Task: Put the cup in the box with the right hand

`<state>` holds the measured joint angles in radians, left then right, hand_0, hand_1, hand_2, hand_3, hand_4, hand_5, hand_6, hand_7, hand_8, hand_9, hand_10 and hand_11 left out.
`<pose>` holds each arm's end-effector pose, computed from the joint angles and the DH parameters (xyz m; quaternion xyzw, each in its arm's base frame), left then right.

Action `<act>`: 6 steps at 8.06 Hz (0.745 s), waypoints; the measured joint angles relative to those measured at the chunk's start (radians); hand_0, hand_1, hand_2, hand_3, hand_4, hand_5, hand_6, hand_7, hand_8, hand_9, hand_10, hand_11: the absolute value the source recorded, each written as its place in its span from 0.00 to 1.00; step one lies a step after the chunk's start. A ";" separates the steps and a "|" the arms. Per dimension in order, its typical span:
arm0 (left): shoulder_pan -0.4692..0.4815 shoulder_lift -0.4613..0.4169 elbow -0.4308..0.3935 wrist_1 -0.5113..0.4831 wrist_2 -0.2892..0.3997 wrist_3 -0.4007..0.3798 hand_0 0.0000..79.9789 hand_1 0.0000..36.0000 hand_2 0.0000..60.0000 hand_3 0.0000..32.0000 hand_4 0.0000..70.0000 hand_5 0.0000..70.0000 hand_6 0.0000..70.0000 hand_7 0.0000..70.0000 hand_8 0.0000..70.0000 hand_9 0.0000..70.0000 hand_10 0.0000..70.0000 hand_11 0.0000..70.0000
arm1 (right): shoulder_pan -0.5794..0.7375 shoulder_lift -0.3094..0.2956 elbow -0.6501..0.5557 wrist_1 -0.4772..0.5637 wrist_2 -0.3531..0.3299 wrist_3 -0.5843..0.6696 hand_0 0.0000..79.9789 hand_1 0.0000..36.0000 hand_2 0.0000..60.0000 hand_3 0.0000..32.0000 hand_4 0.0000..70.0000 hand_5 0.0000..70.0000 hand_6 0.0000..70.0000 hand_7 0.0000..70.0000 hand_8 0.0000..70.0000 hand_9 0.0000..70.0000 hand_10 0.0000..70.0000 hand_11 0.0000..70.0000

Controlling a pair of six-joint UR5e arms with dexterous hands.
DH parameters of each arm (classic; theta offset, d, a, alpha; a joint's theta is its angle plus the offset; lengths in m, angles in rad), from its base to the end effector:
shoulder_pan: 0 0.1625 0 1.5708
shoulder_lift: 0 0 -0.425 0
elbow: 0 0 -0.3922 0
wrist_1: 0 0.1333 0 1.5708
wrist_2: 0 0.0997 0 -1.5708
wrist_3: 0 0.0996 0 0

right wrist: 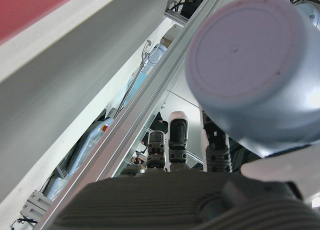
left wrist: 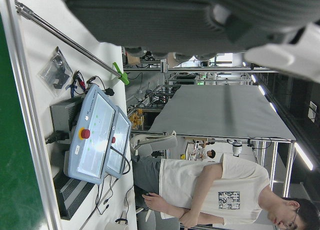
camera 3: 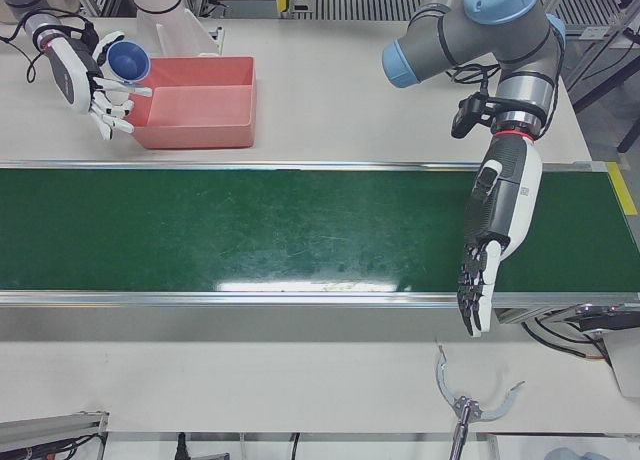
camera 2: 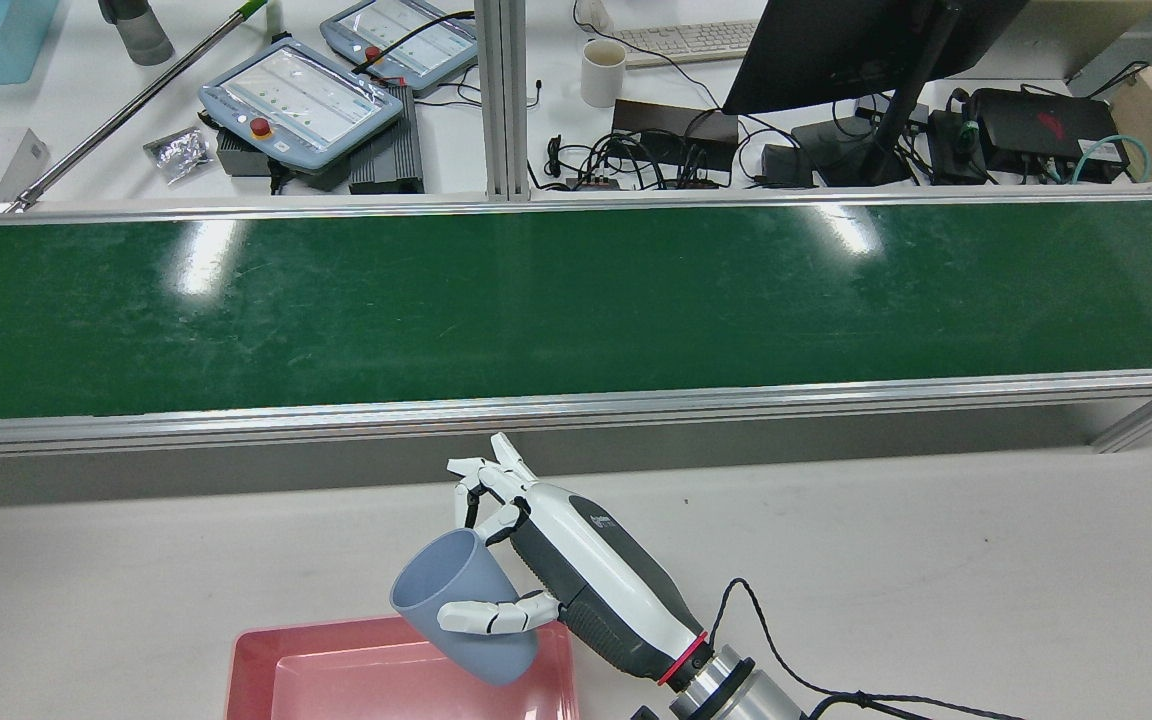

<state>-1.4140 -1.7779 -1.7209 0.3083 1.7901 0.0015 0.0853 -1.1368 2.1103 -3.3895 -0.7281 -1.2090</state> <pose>-0.0233 -0.5674 0.5361 -0.1311 0.7118 -0.6771 0.1332 -0.4955 -0.2508 0.2544 0.0514 -0.8474 0.4467 0.2823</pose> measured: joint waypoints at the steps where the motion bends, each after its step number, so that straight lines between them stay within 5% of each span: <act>1: 0.000 0.000 0.000 0.000 0.000 0.000 0.00 0.00 0.00 0.00 0.00 0.00 0.00 0.00 0.00 0.00 0.00 0.00 | 0.000 -0.002 -0.001 0.000 0.001 0.015 0.00 0.00 0.63 0.00 1.00 0.00 0.18 0.97 0.09 0.31 0.00 0.00; 6: 0.000 0.000 0.000 0.000 0.000 0.000 0.00 0.00 0.00 0.00 0.00 0.00 0.00 0.00 0.00 0.00 0.00 0.00 | 0.000 -0.013 -0.011 -0.002 0.001 0.085 0.00 0.00 0.65 0.00 1.00 0.00 0.19 1.00 0.10 0.34 0.00 0.00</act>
<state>-1.4143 -1.7779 -1.7211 0.3083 1.7901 0.0015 0.0855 -1.1498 2.0988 -3.3911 -0.7271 -1.1244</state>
